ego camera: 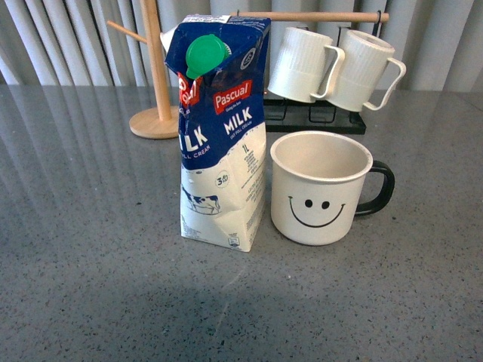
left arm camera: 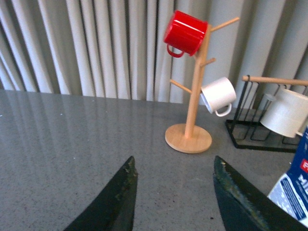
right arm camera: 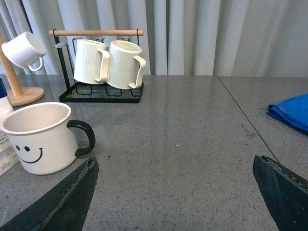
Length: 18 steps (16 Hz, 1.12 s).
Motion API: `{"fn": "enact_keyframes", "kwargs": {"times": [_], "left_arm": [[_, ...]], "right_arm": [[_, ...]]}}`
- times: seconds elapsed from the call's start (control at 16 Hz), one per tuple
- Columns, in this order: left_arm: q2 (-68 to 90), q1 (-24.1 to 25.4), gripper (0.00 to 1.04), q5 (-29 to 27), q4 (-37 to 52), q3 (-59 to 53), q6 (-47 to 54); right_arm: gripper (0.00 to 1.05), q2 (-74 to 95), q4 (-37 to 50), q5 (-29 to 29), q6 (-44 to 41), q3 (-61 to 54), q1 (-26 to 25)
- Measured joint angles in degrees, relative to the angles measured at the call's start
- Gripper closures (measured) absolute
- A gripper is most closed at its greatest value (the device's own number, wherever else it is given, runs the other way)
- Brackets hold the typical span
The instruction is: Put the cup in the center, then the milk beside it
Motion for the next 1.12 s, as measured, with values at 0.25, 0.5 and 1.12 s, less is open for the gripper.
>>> {"fn": "enact_keyframes", "kwargs": {"times": [0.25, 0.5, 1.12], "left_arm": [[-5.95, 2.71, 1.03, 3.82, 1.95, -9.53, 0.81], [-11.78, 7.98, 1.03, 9.33, 1.99, -14.97, 0.9], [-24.3, 7.96, 1.03, 9.29, -4.22, -21.16, 0.87]], "right_arm": [[0.07, 0.0, -0.02, 0.0, 0.02, 0.0, 0.0], [0.07, 0.0, 0.0, 0.0, 0.02, 0.0, 0.0], [0.07, 0.0, -0.02, 0.0, 0.0, 0.0, 0.0]]}}
